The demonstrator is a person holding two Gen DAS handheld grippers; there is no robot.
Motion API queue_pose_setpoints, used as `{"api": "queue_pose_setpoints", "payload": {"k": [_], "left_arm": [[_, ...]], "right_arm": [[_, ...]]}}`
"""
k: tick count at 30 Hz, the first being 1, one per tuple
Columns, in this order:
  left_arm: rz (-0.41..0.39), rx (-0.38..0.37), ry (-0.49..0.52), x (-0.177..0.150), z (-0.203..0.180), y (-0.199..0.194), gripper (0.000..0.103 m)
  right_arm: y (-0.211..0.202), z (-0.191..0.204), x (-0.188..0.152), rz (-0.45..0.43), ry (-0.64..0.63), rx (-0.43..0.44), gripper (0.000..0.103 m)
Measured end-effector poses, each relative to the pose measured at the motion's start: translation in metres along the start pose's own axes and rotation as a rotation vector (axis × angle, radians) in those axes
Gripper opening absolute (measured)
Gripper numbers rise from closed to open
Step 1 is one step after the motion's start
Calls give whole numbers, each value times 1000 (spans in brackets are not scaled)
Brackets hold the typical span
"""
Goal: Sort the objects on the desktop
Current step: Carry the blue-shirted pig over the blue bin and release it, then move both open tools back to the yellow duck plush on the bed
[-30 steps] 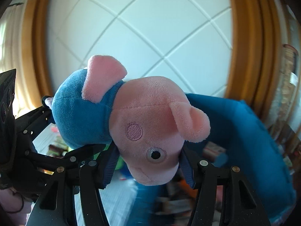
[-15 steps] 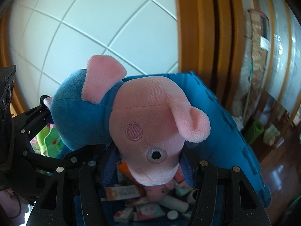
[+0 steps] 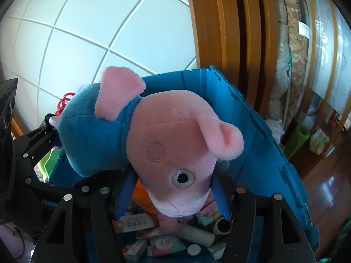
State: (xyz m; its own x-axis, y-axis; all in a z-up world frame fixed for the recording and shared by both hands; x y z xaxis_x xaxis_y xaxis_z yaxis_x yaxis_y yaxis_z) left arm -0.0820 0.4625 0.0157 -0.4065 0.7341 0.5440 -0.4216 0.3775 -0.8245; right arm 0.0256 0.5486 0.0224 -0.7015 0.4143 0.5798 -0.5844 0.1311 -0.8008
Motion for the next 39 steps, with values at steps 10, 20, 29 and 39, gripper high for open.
{"api": "queue_pose_setpoints", "payload": {"k": [10,20,29,39], "left_arm": [[64,-9,-12,-10,-3,11,77],[93,-15,-35,-28,-6,-3,79],[-10,23,-80,-50,5,-44,79],[-210,153,-230,-100,43,-107,91]], "right_arm": [[4,-10,-1,3,51,-61,70],[-16,-5,-11,-52,54,-159,103],[-44,10,-25,-131,43,-236,103],[-59,48,-48,-223,27,-184,103]]}}
Point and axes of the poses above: each gripper's, at about its wrist camera, not at the fingertips, and y roughly the way its jaws point, z to its left, x to its top, the point moved 5 cm from there along y, roughly the way its jaws point, and after that the axes turned 12 degrees about z, right-handed, at the moved point
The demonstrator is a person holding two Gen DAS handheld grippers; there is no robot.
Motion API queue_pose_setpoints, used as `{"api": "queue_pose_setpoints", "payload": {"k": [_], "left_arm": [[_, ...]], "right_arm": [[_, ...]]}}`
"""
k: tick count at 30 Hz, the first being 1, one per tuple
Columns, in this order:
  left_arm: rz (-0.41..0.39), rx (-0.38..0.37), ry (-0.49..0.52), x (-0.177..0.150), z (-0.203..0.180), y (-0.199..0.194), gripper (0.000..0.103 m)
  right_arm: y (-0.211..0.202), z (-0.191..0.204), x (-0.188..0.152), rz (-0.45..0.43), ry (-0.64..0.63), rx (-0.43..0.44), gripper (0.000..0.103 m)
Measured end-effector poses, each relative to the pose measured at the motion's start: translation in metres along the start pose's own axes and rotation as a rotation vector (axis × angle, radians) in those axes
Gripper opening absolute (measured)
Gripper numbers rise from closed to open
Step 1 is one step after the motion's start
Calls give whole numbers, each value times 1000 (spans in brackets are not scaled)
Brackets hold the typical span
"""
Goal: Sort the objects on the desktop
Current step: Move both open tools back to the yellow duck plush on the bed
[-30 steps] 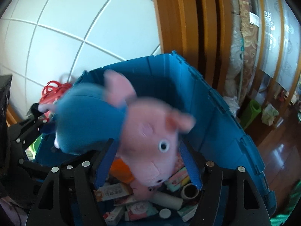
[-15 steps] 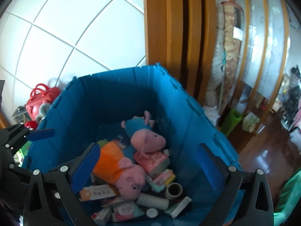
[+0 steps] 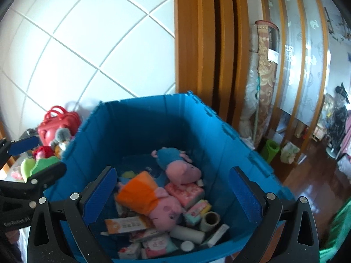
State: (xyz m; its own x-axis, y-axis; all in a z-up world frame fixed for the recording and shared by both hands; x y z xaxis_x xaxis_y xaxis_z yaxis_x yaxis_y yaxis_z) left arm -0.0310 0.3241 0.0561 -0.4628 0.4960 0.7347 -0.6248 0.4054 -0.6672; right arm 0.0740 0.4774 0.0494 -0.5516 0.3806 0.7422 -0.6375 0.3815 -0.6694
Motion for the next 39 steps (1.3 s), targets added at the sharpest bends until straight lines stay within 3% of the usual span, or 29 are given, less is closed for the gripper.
{"api": "queue_pose_setpoints", "payload": {"k": [9,18,22,28,36,39], "left_arm": [[-31,150,-195,-49,83,-22,92],[4,314,-347,-122,196,-47,92],[42,387,-422,-159,253,-58,92],[117,470,-577,-228,338,-68,92],[256,498,-731,-327,414,-57,92],[312,504,-762,-363,430,-46,92]], "right_arm": [[-13,90,-10,-76,-98,107,103],[-20,217,-17,-103,-248,290,103],[-12,285,-27,-69,-302,374,103],[10,371,-56,1,-379,433,103],[58,467,-121,194,-444,534,103],[75,490,-139,230,-481,524,103]]}}
Point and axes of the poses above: each gripper's, at about its wrist camera, not at the fingertips, and y roughly the way its jaws point, z to its left, x to its top, the point moved 5 cm from there along y, roughly the way its jaws point, and after that the axes turned 12 degrees about z, right-handed, at the moved point
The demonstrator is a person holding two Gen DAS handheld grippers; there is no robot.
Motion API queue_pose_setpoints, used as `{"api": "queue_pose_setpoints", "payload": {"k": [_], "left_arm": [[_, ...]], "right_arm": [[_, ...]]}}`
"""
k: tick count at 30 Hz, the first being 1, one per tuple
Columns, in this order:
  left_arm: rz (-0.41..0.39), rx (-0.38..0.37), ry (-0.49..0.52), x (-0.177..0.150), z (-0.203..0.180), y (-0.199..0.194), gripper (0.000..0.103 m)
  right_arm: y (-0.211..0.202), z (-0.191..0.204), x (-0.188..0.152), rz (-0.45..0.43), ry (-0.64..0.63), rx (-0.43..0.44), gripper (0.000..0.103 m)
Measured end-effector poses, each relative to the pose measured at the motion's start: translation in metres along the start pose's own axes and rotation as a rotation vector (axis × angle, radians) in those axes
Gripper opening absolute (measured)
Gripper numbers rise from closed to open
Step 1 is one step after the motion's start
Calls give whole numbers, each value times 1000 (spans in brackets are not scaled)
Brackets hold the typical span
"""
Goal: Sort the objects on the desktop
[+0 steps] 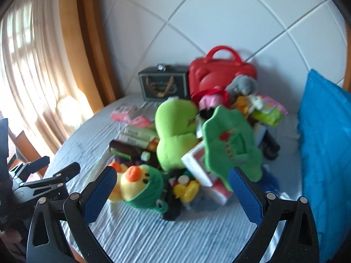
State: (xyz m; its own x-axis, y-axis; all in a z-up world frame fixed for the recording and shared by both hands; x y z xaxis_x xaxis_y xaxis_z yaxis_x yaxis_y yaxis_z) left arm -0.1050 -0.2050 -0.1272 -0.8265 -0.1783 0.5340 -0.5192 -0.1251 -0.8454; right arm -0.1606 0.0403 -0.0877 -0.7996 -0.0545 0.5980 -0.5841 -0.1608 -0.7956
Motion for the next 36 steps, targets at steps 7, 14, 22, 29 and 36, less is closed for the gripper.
{"api": "queue_pose_setpoints", "payload": {"k": [7,14,22,29,36], "left_arm": [[140,-37,9,-21,17,60,92],[224,-81,79,-25,2,104,92],[280,-107,135,-26,-4,139,92],[306,-143,195,-25,-10,152,93],[357,-143,226,-28,-16,173,94]], "right_arm": [[67,27,-14,120,-44,2,103],[121,32,-24,255,-15,-26,103],[170,47,-33,363,-27,-8,103],[196,51,-36,413,1,44,103],[214,54,-38,454,25,106,103]]}}
Point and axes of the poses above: each gripper's, at about its wrist camera, not at the fingertips, and y roughly the way its jaws point, z to its left, x to its top, the point moved 5 cm from there along y, roughly the way its jaws point, and after that the axes turned 12 degrees about z, right-handed, at the moved point
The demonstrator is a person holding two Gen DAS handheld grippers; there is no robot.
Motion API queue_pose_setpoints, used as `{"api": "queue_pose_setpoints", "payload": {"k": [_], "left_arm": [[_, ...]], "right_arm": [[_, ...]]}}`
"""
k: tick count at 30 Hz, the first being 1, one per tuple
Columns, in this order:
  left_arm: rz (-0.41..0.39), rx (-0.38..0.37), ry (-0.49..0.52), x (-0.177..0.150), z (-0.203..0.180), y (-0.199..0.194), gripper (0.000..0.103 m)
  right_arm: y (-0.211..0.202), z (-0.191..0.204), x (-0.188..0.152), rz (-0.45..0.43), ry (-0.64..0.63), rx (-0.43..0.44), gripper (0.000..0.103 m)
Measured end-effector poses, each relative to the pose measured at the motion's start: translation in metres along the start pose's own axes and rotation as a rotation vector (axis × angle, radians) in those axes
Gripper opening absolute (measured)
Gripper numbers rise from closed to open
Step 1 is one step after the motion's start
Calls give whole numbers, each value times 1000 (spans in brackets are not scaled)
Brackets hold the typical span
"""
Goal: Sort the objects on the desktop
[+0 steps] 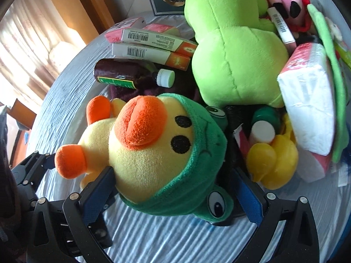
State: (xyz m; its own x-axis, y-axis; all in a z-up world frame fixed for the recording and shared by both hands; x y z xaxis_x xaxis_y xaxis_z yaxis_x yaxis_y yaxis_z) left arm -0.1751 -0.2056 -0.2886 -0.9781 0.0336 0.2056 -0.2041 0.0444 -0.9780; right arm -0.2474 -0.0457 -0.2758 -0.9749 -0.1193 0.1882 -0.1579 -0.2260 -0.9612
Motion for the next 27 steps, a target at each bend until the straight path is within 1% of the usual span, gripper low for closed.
{"api": "queue_pose_setpoints", "payload": {"k": [3,5,6,8,10,13,20,27], "left_arm": [[-12,-1,12,-1,-1,3,93],[-18,-24,27,-2,-4,2,81],[-24,-14,31,-2,-5,0,81],[-36,2,42,-4,-7,-2,77],[-43,12,43,-5,-8,-5,75],[-55,25,46,-6,-8,-12,72],[-121,45,67,-13,-14,-44,72],[-196,54,88,-14,-31,-81,72]], "right_arm": [[7,1,-1,18,3,14,103],[9,2,-2,19,-1,8,103],[8,3,-2,20,0,7,103],[5,6,-2,14,-9,8,95],[0,10,-3,5,-36,-10,87],[-6,11,-6,-7,-48,-2,82],[-35,12,-15,-75,-63,37,80],[-73,13,-21,-149,-77,35,80]]}}
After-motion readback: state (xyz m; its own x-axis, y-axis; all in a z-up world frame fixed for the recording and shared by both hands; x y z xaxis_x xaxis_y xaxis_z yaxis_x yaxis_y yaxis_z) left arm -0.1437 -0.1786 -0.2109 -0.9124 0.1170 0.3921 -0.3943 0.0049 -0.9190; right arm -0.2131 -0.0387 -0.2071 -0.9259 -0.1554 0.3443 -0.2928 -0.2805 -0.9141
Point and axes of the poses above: each gripper's, at about its wrist camera, not at the fingertips, and y roughly the way its jaws point, z to its left, x to its top, the point moved 5 cm from there along y, roughly the way its jaws point, and after that the axes turned 12 degrees about z, right-handed, at the moved point
